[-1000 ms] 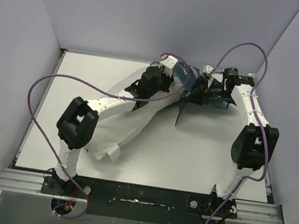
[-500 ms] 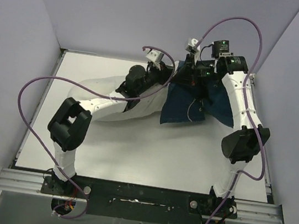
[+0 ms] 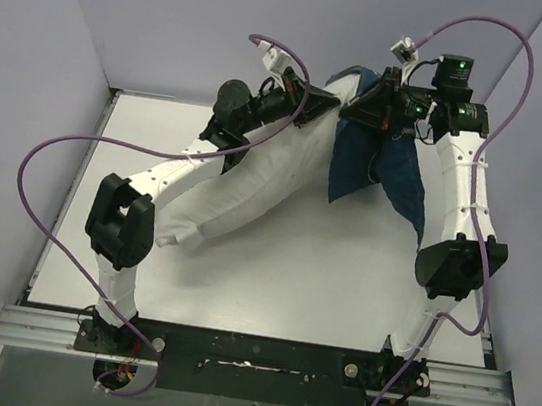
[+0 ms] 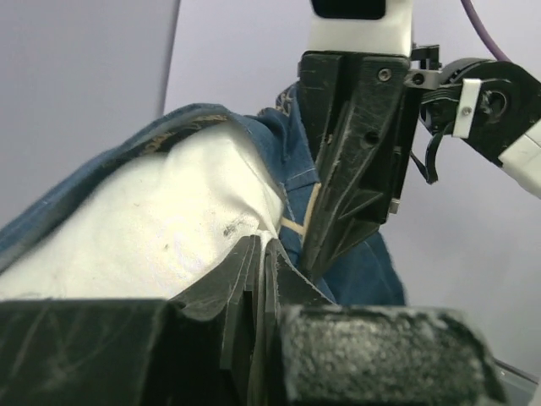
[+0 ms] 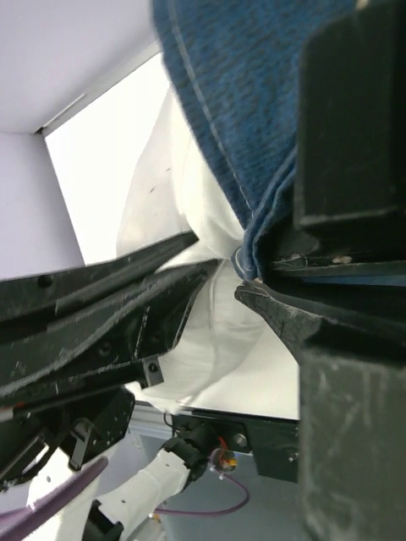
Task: Put the pillow into the pillowcase
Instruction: Stuff the pillow into the pillowcase.
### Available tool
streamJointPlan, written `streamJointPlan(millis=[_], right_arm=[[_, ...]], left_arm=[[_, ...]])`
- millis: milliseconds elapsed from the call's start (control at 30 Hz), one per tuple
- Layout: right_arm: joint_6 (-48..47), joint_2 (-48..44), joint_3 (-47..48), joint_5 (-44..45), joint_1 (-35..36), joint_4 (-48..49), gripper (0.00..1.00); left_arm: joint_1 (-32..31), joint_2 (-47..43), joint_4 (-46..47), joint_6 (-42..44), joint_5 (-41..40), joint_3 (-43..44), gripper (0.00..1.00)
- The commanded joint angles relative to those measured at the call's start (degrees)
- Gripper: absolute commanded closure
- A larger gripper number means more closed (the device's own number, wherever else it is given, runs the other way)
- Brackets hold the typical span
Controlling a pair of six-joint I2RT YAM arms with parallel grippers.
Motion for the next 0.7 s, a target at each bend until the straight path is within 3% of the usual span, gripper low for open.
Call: streamJointPlan(millis=[0,100,333,400,500,667], right_arm=[[-13.9,-0.8,-5.8,5.0,3.6,-16.7,1.00],[-25.5,-1.0,-14.0,12.9,8.3,-25.7,1.00],[-30.3,-4.1,-32.8,17.9,6.5,-20.7,1.00],[-33.7,-4.8,-35.1,17.7,5.9,-21.8,0.95],[-43.1,-5.9,-34.8,16.5,4.4,-27.5,0.78],[-64.4,-6.7,-28.3,13.1,-3.5,-46.1,0.42]], left_arm=[[-1.1,1.8,-2.8,-0.8,4.8,3.1,1.00],[-1.2,5.0,-4.3,0.1,5.4,1.5,1.00],[-1.9,9.6,-1.8,-0.8,9.3,-5.8,1.00],[-2.0,10.5,-1.4,-1.1,10.7,-7.5,1.00],[-2.1,10.4,-1.4,-1.1,11.5,-9.9,0.96],[-1.6,4.9,-5.8,3.8,9.6,-14.3,0.63]])
